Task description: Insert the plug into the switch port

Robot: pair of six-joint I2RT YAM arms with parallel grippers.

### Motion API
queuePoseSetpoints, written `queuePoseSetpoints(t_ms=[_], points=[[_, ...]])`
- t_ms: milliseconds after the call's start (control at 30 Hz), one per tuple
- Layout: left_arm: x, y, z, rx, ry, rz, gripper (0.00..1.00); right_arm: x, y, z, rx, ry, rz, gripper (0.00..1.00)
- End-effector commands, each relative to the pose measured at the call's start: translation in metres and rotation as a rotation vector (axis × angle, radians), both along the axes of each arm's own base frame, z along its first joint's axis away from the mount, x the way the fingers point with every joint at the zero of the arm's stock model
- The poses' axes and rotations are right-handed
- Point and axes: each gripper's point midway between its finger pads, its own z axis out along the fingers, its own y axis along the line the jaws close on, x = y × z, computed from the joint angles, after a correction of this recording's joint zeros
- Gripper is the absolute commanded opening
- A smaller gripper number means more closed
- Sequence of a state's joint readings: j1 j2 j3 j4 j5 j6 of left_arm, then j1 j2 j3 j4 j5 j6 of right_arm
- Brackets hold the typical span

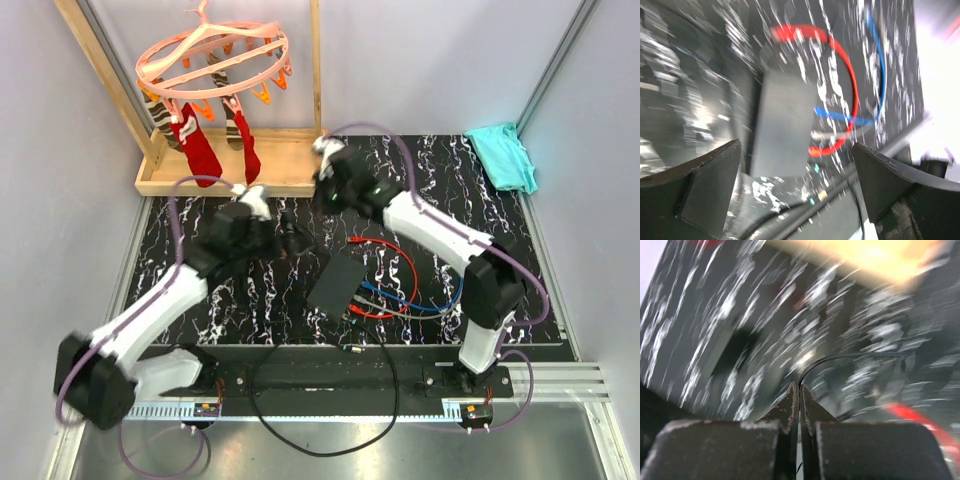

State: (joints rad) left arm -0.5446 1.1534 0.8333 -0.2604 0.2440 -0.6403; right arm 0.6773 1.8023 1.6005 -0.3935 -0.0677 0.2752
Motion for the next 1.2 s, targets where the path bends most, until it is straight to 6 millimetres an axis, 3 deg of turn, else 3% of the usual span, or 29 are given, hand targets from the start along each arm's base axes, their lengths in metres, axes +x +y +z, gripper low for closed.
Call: queuePoseSetpoints(t_ms=[0,100,167,267,300,367,433,467,500,533,567,600,633,667,733,767,867,1000,1167], points=[[0.01,0.08,0.008,0.134,-0.114,0.267,0.97,-0.066,0.074,-0.005,0.095,0.01,0.29,0.0],[0.003,0.119,0.027,0.192,-0.196,0.406,0.97,-0.099,0.104,-0.032,0.074,0.071,0.37,0.05],[-0.002,0.132,0.026,0.23,-0.197,0.44,0.97,-0.116,0.115,-0.046,0.057,0.108,0.41,0.11],[-0.007,0.146,0.026,0.262,-0.205,0.491,0.97,-0.141,0.124,-0.077,0.002,0.184,0.458,0.32],[-0.009,0.146,0.027,0.258,-0.207,0.493,0.97,-0.144,0.123,-0.08,-0.004,0.196,0.457,0.45],[-0.012,0.142,0.023,0.25,-0.194,0.468,0.97,-0.144,0.109,-0.089,-0.037,0.202,0.401,0.56],[-0.016,0.13,0.02,0.222,-0.177,0.403,0.97,-0.141,0.092,-0.072,-0.044,0.15,0.351,0.75],[-0.016,0.126,0.019,0.213,-0.172,0.379,0.97,-0.139,0.075,-0.08,-0.095,0.136,0.298,0.82],[-0.019,0.115,0.017,0.197,-0.158,0.319,0.97,-0.138,0.064,-0.062,-0.086,0.098,0.269,0.87],[-0.02,0.111,0.016,0.191,-0.15,0.297,0.97,-0.137,0.054,-0.059,-0.1,0.086,0.233,0.94],[-0.02,0.108,0.015,0.185,-0.143,0.28,0.97,-0.137,0.031,-0.071,-0.165,0.089,0.168,0.97],[-0.022,0.098,0.015,0.163,-0.134,0.225,0.97,-0.139,0.02,-0.061,-0.163,0.069,0.148,0.98],[-0.022,0.092,0.017,0.149,-0.132,0.199,0.97,-0.143,0.01,-0.064,-0.184,0.076,0.131,0.99],[-0.023,0.086,0.016,0.138,-0.125,0.168,0.97,-0.149,-0.009,-0.081,-0.241,0.106,0.094,1.0],[-0.025,0.07,0.012,0.113,-0.095,0.091,0.98,-0.159,-0.028,-0.089,-0.269,0.125,0.073,1.0],[-0.028,0.061,0.01,0.112,-0.086,0.054,0.98,-0.17,-0.044,-0.108,-0.318,0.163,0.064,1.0],[-0.025,0.052,-0.001,0.136,-0.055,0.023,0.98,-0.188,-0.063,-0.125,-0.379,0.16,0.059,1.0],[-0.011,0.061,-0.012,0.201,-0.054,0.081,0.98,-0.211,-0.06,-0.136,-0.441,0.119,0.09,1.0],[0.003,0.071,-0.005,0.254,-0.089,0.128,0.98,-0.214,-0.056,-0.153,-0.519,0.103,0.045,1.0]])
